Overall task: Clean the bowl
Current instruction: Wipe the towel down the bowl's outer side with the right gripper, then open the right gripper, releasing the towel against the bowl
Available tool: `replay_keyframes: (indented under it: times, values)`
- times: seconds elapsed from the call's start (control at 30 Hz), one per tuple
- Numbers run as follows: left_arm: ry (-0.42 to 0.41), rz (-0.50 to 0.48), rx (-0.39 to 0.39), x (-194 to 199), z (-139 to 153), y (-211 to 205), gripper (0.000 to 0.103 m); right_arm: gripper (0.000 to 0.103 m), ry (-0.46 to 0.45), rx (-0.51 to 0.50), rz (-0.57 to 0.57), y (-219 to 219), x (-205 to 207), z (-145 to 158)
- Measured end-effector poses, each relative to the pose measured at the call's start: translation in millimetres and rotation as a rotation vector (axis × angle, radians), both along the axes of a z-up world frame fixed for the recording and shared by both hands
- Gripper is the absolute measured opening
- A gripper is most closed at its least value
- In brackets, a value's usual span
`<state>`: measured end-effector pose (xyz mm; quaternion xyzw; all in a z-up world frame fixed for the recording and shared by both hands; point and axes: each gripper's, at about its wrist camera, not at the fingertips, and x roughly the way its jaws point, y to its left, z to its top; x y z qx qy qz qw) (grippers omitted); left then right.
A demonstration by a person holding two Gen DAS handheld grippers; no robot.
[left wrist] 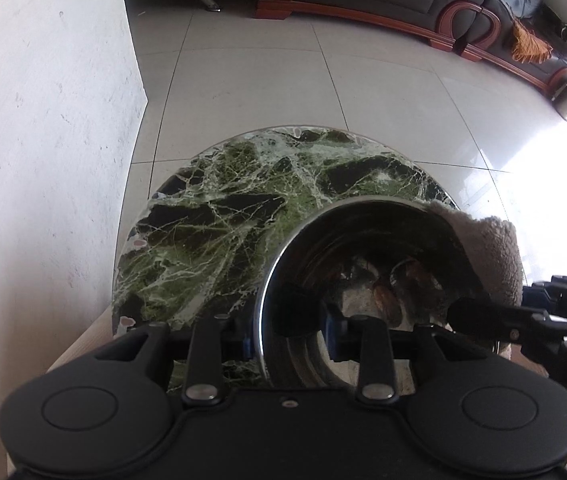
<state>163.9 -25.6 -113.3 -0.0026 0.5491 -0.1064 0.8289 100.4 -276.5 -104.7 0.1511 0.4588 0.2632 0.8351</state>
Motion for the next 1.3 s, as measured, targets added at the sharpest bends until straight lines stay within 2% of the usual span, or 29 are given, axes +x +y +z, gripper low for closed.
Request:
replay_keyframes:
  times: [0.23,0.33,0.63,0.8,0.9,0.97,1.17,1.23,1.3]
  values:
    - [0.010,0.007,-0.006,1,0,0,0.031,0.028,-0.055,-0.001,0.020,14,37,11]
    - [0.012,0.014,-0.018,2,-1,1,0.031,0.028,-0.062,-0.011,0.018,17,35,10]
    - [-0.011,0.044,-0.026,-5,-2,3,0.031,0.028,0.007,0.011,-0.032,1,-1,-1]
    - [0.020,0.075,-0.014,-18,1,5,0.031,0.028,-0.027,-0.023,-0.004,9,14,2]
    - [0.042,0.086,-0.035,-25,4,10,0.029,0.028,-0.047,-0.042,0.025,15,25,4]
    - [0.027,0.088,-0.031,-30,10,14,0.029,0.028,-0.057,-0.049,0.048,20,33,4]
    - [-0.018,0.090,-0.042,-7,19,25,0.029,0.028,-0.075,-0.064,0.078,28,36,6]
    - [0.005,0.086,-0.058,4,13,25,0.029,0.028,-0.075,-0.062,0.077,27,36,6]
    - [0.040,0.090,-0.087,13,7,26,0.023,0.028,-0.073,-0.060,0.075,27,36,6]
